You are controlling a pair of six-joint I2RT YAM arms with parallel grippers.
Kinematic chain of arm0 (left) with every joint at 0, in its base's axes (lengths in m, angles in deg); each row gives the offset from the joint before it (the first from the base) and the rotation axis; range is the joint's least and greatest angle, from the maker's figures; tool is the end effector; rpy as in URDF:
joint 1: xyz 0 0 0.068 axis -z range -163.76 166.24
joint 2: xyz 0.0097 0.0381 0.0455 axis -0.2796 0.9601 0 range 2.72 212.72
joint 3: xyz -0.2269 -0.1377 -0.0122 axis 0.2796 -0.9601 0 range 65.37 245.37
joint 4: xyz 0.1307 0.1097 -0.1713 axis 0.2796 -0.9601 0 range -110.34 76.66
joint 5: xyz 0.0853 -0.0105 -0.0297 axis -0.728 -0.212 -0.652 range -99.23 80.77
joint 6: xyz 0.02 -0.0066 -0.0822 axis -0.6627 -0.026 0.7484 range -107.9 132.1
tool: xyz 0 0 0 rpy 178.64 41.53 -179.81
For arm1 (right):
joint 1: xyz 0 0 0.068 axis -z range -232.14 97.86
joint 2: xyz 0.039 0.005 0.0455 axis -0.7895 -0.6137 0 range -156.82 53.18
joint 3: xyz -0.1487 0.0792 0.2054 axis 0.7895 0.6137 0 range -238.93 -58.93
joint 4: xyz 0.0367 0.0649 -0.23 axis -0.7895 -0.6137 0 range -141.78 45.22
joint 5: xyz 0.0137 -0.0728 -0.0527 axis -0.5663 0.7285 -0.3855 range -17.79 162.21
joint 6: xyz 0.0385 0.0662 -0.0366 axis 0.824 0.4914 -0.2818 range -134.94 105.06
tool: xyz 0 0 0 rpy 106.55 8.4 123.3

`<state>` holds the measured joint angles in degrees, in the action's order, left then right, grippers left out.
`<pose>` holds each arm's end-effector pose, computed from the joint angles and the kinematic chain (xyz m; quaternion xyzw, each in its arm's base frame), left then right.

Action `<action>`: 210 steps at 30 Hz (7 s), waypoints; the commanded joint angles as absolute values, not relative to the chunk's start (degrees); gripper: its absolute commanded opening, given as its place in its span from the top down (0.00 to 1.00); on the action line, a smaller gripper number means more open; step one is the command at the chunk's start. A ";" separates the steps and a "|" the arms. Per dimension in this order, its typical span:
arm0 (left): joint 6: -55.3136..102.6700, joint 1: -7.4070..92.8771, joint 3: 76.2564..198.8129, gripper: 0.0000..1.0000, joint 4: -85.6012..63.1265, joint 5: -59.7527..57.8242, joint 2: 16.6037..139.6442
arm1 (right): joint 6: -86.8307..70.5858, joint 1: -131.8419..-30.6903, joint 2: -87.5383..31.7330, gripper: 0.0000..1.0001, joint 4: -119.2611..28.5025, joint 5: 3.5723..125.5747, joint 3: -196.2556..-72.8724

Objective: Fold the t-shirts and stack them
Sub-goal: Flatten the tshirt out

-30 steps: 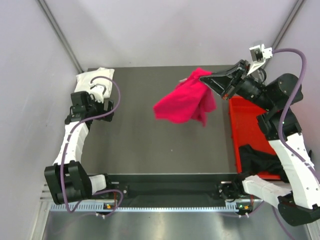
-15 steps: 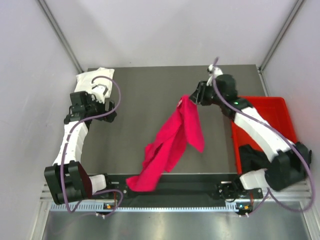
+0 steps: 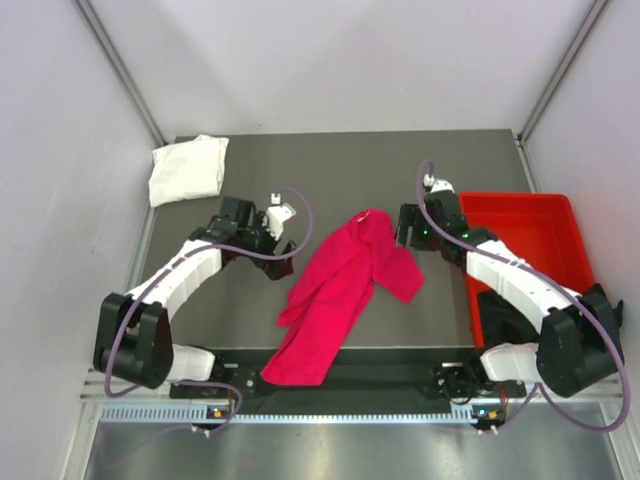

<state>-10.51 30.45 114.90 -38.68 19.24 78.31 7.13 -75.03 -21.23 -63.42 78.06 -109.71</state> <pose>0.2537 -0.1010 0.2086 0.3661 0.8423 -0.2080 0.3365 0.2699 0.1058 0.2261 0.0140 0.9134 0.1114 0.3912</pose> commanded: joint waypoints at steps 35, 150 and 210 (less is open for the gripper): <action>-12.95 16.68 143.12 1.00 -49.81 4.05 74.44 | -0.33 -83.87 -18.27 1.00 -67.55 95.42 -124.74; -32.03 11.93 114.32 1.00 -32.42 3.42 92.63 | 49.50 -104.70 0.61 1.00 -74.05 96.65 -85.47; -13.12 6.57 188.97 1.00 -41.30 -11.52 94.06 | 16.45 -54.07 -38.59 1.00 -71.59 53.67 -185.72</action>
